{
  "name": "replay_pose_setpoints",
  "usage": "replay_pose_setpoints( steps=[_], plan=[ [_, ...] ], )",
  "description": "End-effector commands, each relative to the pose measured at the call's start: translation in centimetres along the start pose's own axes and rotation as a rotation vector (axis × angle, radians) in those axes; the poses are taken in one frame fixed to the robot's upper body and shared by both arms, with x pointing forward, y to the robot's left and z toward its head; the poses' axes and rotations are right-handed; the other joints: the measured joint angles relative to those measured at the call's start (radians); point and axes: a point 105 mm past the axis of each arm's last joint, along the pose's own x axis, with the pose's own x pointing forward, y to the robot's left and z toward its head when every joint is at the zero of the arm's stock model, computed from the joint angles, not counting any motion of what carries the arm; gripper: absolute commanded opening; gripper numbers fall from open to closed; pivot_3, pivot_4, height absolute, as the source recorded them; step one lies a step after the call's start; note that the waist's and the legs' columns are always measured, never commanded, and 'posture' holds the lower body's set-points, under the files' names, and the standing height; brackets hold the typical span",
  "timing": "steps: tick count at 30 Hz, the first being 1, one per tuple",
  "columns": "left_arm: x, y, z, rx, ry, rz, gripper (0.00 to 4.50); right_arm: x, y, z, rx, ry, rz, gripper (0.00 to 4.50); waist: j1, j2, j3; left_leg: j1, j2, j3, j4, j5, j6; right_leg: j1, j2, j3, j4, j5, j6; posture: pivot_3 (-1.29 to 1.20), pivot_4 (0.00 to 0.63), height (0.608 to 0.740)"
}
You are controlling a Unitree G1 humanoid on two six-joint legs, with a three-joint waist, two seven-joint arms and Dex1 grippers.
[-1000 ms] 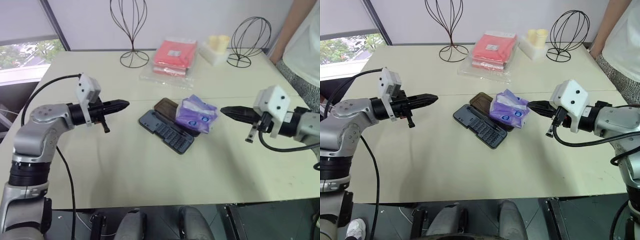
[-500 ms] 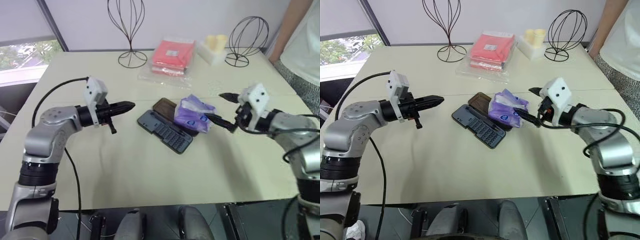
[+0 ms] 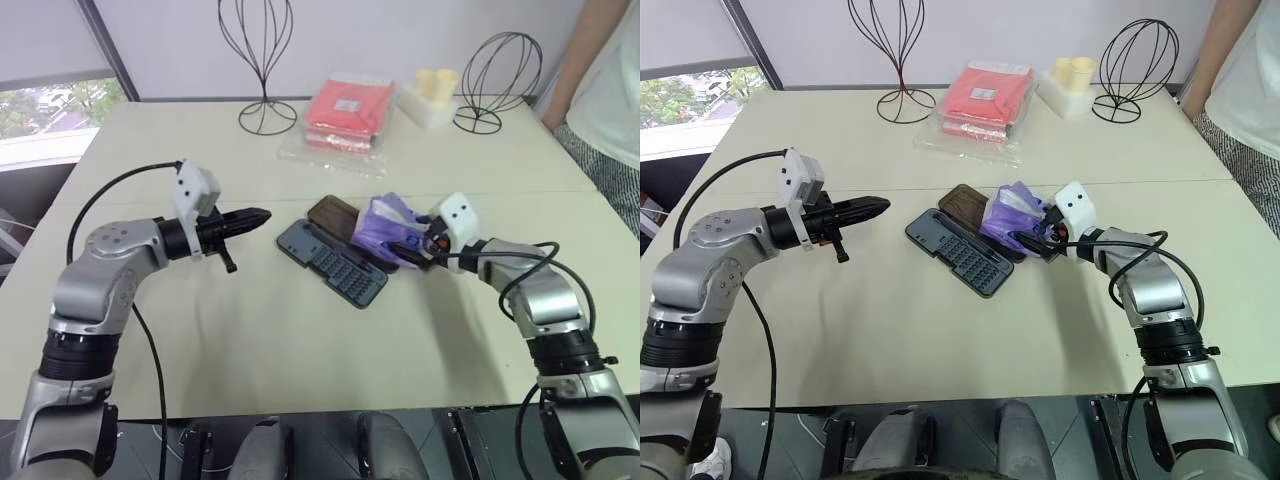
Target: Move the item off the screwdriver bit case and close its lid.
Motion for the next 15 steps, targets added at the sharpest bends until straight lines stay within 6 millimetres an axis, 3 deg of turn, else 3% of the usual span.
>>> replay_pose_setpoints(
  steps=[1, 7, 15],
  plan=[
    [-0.6, 0.1, 1.4, 0.056, -0.034, 0.026, 0.00, 0.0, -0.3, 1.1, -0.034, -0.036, -0.015, 3.16, 0.000, 0.000, 0.000, 0.000, 0.000, 0.000, 0.000, 0.000, 0.000, 0.000, 0.000, 0.000, 0.000, 0.000, 0.000, 0.00, 0.150, 0.740],
    [-0.4, 0.2, 1.3, 0.061, -0.033, 0.033, 0.00, -0.1, -0.3, 1.3, -0.061, -0.034, -0.018, 0.03, 0.000, 0.000, 0.000, 0.000, 0.000, 0.000, 0.000, 0.000, 0.000, 0.000, 0.000, 0.000, 0.000, 0.000, 0.000, 0.00, 0.150, 0.740],
    [-0.2, 0.4, 1.3, 0.065, -0.035, 0.032, 0.00, -2.1, -1.3, 3.4, -0.077, -0.080, -0.139, 0.03, 0.002, 0.000, 0.000, 0.000, 0.000, 0.000, 0.000, 0.000, 0.000, 0.000, 0.000, 0.000, 0.000, 0.000, 0.000, 0.00, 0.150, 0.740]
  ],
)
